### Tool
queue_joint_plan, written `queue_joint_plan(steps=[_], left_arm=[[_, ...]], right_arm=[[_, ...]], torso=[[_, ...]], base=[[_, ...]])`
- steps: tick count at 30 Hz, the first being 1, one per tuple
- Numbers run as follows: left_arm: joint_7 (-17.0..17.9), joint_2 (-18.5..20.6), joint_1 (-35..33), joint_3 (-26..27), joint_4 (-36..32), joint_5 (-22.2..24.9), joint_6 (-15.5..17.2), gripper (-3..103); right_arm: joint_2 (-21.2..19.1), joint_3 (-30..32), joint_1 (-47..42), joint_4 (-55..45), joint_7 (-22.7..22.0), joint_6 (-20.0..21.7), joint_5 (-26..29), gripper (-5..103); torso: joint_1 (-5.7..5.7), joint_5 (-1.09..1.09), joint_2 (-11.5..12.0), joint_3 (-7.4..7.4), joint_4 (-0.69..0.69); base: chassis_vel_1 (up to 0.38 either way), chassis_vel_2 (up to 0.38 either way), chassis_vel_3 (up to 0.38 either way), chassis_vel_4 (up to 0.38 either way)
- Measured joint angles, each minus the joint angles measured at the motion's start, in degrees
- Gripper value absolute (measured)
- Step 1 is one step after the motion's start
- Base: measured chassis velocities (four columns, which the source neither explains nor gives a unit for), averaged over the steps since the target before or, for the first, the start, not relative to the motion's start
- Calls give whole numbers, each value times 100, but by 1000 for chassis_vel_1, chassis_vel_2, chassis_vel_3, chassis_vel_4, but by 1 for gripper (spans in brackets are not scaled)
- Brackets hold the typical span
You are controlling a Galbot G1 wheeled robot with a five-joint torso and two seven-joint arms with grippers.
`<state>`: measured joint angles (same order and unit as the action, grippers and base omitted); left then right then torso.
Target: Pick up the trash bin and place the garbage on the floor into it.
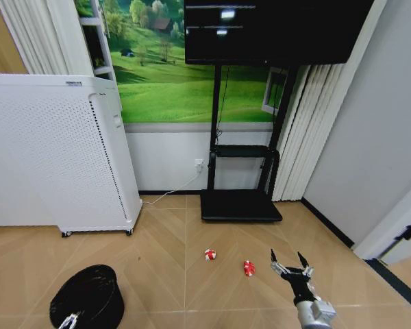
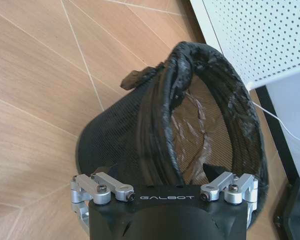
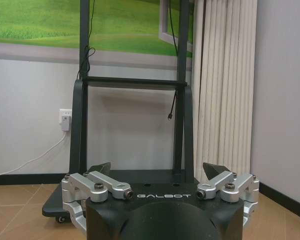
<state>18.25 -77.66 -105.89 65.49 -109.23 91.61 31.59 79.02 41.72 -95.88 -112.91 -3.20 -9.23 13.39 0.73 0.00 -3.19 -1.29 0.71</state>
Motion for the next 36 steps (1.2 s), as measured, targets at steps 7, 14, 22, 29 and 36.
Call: queue_joint_plan(steps=[7,14,22,29,36], left_arm=[[-53,-3,72,-3,121,-243,-394,96],[-27,42,171,20,236,-282,-470,69],[-76,121,278,14,341,-287,-444,42],[-138,180,295,5,397,-371,-465,15],[-526,228,245,6,457,-1002,-706,4]], right_arm=[[29,-21,-40,7,2,0,1,100],[83,-21,-134,1,7,-18,21,100],[90,-4,-162,13,15,-59,48,100],[73,10,-139,16,14,-60,73,100],[91,-6,-134,24,14,-60,65,100]], torso=[[-17,-1,55,38,0],[-17,0,50,31,0],[-15,0,28,15,1],[-11,-2,16,5,0],[-9,1,6,-2,1]], base=[[0,0,0,0],[0,0,0,0],[0,0,0,0],[0,0,0,0],[0,0,0,0]])
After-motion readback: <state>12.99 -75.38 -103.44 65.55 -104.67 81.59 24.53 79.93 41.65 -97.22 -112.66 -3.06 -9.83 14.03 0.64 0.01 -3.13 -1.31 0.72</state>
